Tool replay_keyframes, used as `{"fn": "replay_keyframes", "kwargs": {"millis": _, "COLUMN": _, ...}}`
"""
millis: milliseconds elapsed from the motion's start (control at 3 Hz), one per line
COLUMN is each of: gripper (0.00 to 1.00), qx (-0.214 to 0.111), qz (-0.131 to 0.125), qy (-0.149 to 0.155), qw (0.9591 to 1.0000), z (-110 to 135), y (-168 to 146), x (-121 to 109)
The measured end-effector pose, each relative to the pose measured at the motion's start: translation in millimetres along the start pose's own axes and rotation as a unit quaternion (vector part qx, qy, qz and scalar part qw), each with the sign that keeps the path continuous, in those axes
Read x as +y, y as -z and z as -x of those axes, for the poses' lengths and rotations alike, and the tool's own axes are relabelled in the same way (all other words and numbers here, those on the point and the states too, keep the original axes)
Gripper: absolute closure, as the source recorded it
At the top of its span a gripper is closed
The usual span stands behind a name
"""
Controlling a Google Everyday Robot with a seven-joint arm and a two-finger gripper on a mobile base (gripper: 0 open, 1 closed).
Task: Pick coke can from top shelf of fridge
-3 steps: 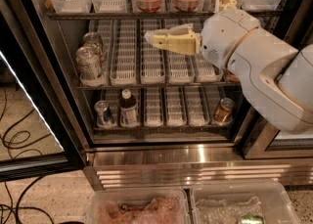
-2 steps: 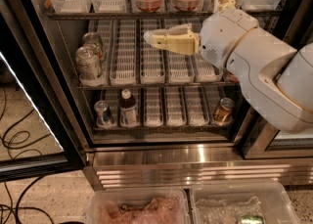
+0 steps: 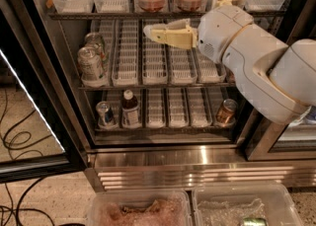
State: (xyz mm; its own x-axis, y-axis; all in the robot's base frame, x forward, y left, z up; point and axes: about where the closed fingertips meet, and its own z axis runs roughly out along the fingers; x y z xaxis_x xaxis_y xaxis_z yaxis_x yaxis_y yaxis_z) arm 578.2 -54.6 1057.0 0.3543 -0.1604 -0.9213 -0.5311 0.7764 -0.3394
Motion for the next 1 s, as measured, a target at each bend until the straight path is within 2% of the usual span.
{"fn": "replay_keyframes", "kwargs": {"millis": 667, "gripper": 0.00, "qx": -0.011, "qz": -0.005, "qy": 0.007, "qw": 0.9999, "z": -3, "y": -19, "x": -9}}
{"fn": "replay_keyframes", "kwargs": {"millis": 1000, "gripper": 0.00, "qx": -0.015, "qz": -0.033, "qy": 0.000, "qw": 0.9993, "z": -6, "y": -18, "x": -27}}
